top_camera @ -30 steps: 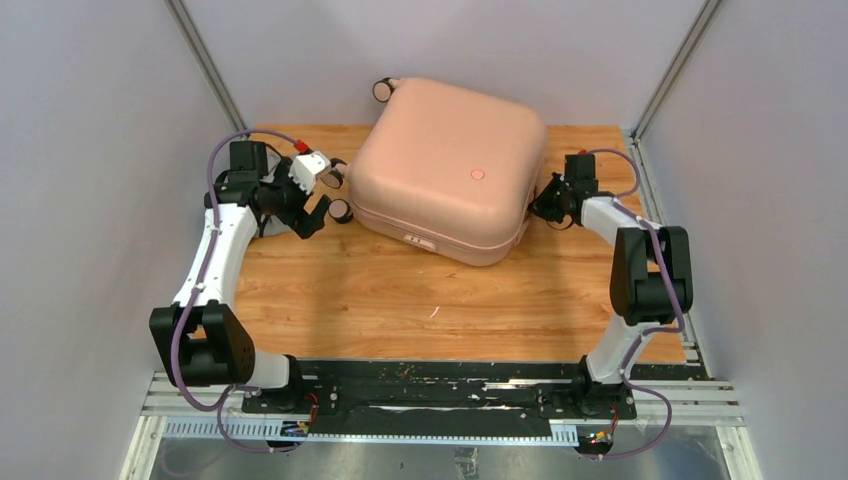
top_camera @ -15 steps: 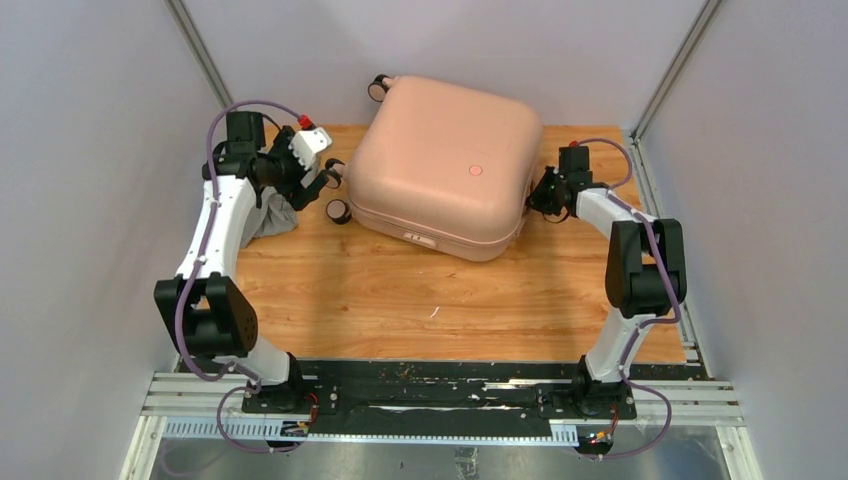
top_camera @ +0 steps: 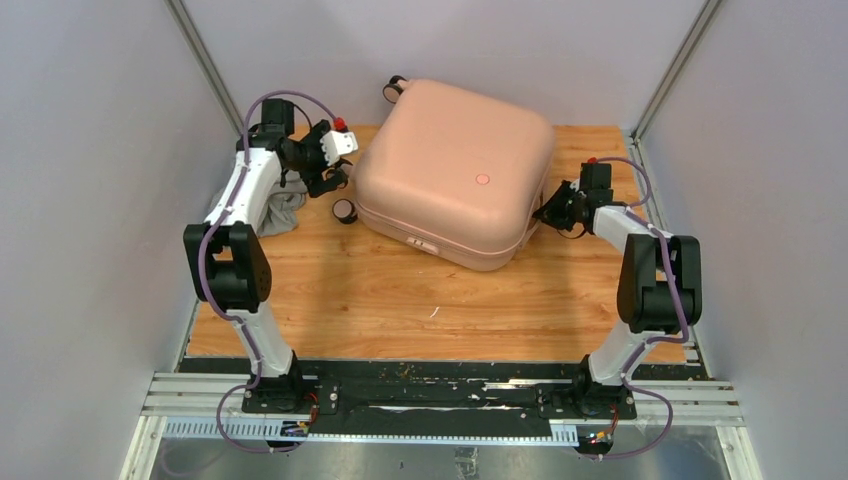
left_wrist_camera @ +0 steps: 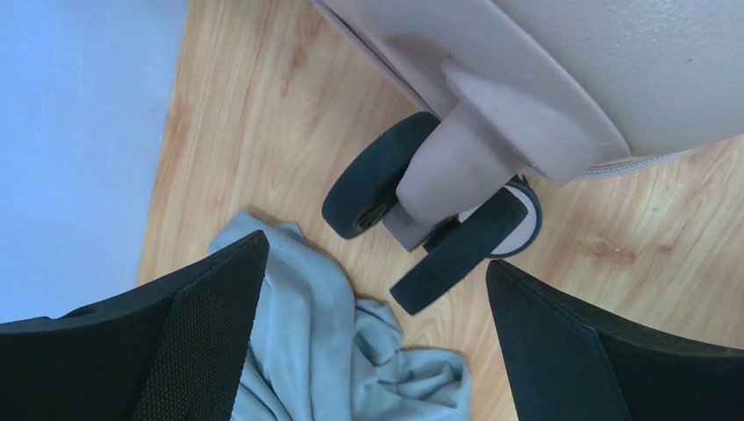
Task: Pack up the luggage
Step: Zip the luggage at the center of the board.
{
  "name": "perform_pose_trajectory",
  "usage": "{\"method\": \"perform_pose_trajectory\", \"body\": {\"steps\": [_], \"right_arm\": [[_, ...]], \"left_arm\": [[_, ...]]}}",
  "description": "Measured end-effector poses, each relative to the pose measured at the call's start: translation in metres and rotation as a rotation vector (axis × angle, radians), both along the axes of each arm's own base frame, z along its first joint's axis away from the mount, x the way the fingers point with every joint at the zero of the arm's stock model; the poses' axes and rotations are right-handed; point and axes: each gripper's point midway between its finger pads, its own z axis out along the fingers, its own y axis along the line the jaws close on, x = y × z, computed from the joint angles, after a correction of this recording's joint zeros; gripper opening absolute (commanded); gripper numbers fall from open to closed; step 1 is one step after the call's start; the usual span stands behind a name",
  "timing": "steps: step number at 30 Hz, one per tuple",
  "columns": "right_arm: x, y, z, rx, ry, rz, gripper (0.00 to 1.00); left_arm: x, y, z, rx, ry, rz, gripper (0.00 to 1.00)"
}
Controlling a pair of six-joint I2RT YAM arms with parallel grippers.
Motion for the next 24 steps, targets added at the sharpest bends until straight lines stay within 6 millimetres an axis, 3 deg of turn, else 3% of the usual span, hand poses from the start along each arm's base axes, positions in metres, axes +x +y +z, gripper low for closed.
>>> {"method": "perform_pose_trajectory", "body": {"steps": [8, 17, 19, 22, 24], "right_arm": [[-0.001, -0.008, 0.001, 0.015, 0.002, -0.01, 0.15], [0.001, -0.005, 0.002, 0.032, 0.033, 0.012, 0.15], [0.002, -0.004, 0.002, 0.032, 0.048, 0.024, 0.15], [0.002, 0.001, 0.002, 0.026, 0.062, 0.044, 0.15], [0.006, 0.003, 0.004, 0.021, 0.059, 0.055, 0.15]], "left_arm": [[0.02, -0.016, -0.005, 0.058, -0.055, -0.118, 1.0], [0.015, -0.037, -0.014, 0.115, -0.095, -0.269, 0.96], [0.01, -0.043, -0.02, 0.123, -0.084, -0.297, 0.88], [0.005, -0.048, -0.025, 0.129, -0.068, -0.316, 0.65], [0.002, -0.048, -0.027, 0.136, -0.048, -0.309, 0.56]]}}
